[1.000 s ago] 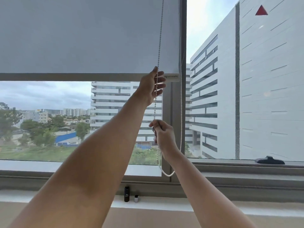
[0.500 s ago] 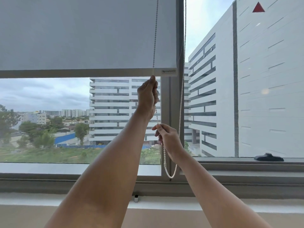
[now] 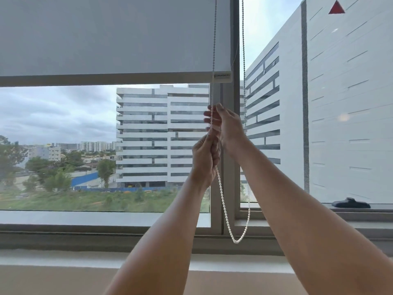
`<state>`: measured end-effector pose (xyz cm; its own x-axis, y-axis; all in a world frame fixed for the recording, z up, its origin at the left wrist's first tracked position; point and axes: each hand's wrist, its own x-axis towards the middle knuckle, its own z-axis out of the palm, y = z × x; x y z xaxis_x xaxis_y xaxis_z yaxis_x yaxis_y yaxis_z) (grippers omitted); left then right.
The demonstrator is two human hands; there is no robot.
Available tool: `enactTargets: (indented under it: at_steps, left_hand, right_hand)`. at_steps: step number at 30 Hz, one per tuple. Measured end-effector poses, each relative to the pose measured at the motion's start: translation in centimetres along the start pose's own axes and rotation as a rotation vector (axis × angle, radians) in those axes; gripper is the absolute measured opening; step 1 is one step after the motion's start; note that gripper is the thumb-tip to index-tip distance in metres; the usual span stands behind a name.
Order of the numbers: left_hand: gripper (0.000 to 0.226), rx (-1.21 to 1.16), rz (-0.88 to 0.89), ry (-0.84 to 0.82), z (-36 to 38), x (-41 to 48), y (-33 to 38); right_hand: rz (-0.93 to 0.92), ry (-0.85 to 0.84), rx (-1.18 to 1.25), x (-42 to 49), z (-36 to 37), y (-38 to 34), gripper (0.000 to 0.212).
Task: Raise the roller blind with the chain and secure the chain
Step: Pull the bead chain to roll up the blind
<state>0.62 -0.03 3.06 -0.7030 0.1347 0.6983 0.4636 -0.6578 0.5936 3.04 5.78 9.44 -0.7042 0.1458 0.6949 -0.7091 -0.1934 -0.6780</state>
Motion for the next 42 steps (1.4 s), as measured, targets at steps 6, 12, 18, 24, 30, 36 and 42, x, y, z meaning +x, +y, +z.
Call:
enactTargets:
  at_steps: [6,12,18,24,30,36,42]
  left_hand:
    - [0.038,0.005,-0.062,-0.021,-1.1,-2.1,-2.4]
    - [0.036,-0.016,-0.125,-0.01,-3.1,-4.1,-4.7]
    - [0.037,0.024,-0.131,0.024,-3.9,-4.5,-5.2]
    - [0.042,0.078,-0.19,-0.002,-5.2,-4.6,-5.9]
    - [0.049,0.086,-0.208,0.016,-6.1,-1.2,-2.9]
    - [0.038,0.186,-0.053,0.039,-2.8,3.5,3.7]
    - [0.023,0.29,-0.034,0.042,1.3,5.5,7.7]
  right_hand:
    - [-0.023,0.046,-0.011,1.5,1.7,-2.8,0.015]
    - [-0.038,0.2,-0.153,2.5,2.6,-2.2,0.025]
    - [-0.161,0.246,-0.202,1.9,2.5,-0.1,0.027]
    - [-0.228,0.223,-0.238,0.7,2.5,1.6,0.024]
    - [-0.221,0.202,-0.322,-0.5,1.0,4.8,0.022]
    - [-0.182,0.176,-0.309,-2.4,0.1,7.6,0.026]
    - [-0.143,0.131,-0.316,-3.5,0.1,8.2,0.024]
